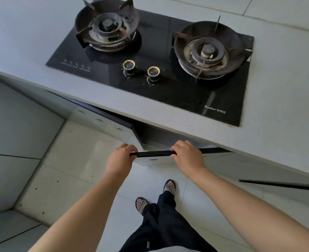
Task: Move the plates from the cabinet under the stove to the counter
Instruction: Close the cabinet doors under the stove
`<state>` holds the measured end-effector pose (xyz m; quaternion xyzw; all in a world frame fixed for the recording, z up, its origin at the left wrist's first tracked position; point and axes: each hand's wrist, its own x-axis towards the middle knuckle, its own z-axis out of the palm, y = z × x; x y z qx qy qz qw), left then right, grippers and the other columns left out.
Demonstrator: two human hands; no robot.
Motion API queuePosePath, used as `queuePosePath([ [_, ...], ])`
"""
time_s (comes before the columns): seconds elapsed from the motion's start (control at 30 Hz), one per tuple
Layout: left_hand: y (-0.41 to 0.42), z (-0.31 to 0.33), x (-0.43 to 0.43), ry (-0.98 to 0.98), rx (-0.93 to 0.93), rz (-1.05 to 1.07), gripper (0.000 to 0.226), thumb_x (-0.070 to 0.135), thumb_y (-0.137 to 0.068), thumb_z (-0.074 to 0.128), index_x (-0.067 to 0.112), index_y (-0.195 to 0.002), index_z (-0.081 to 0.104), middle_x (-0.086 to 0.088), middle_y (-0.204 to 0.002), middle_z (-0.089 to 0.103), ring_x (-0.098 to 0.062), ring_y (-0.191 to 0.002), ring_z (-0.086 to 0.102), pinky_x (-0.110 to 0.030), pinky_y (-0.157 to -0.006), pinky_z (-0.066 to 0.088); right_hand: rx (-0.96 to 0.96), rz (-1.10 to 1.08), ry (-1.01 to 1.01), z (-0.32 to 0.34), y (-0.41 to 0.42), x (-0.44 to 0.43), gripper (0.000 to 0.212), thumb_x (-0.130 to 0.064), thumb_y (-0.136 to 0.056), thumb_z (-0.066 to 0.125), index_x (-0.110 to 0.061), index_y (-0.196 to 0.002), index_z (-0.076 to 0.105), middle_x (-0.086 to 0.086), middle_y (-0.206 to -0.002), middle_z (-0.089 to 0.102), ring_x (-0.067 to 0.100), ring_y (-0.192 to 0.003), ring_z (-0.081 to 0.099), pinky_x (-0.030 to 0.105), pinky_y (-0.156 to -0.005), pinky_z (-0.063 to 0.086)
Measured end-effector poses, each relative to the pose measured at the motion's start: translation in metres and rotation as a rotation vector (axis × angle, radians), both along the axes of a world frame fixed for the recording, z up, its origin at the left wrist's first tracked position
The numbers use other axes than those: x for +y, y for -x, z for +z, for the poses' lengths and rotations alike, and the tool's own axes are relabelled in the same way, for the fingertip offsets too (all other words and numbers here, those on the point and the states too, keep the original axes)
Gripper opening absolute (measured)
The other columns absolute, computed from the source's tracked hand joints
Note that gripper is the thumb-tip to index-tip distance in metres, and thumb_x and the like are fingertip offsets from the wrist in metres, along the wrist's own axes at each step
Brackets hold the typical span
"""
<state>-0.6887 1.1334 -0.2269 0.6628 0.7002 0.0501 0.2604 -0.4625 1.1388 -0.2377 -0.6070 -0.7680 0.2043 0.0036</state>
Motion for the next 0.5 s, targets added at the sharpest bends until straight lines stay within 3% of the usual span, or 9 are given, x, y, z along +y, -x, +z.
queuePosePath([
  [0.1,0.004,0.008,0.008,0.019,0.039,-0.005,0.015,0.017,-0.089,0.058,0.019,-0.102,0.066,0.0,-0.102,0.062,-0.023,-0.083,0.058,-0.027,-0.06,0.039,0.012,0.017,-0.014,-0.001,-0.002,0.004,0.022,-0.029,-0.091,0.054,-0.017,-0.109,0.059,-0.004,-0.111,0.055,0.017,-0.101,0.046,0.025,-0.063,0.035],
  [0.3,-0.003,0.019,0.026,0.046,0.048,-0.036,0.017,0.023,-0.09,0.058,0.022,-0.105,0.064,0.003,-0.106,0.061,-0.016,-0.075,0.055,-0.025,-0.059,0.039,0.107,-0.042,-0.024,-0.007,-0.003,0.014,0.022,-0.024,-0.092,0.053,-0.017,-0.111,0.06,-0.005,-0.113,0.056,0.016,-0.104,0.048,0.028,-0.071,0.043],
  [0.5,-0.011,0.014,0.025,0.032,0.053,-0.134,0.029,0.029,-0.09,0.057,0.024,-0.119,0.058,0.007,-0.122,0.056,-0.017,-0.1,0.059,-0.023,-0.066,0.044,0.189,-0.088,-0.125,-0.008,-0.001,0.017,0.013,-0.011,-0.084,0.064,-0.009,-0.096,0.068,0.003,-0.096,0.064,0.024,-0.092,0.058,0.033,-0.062,0.048],
])
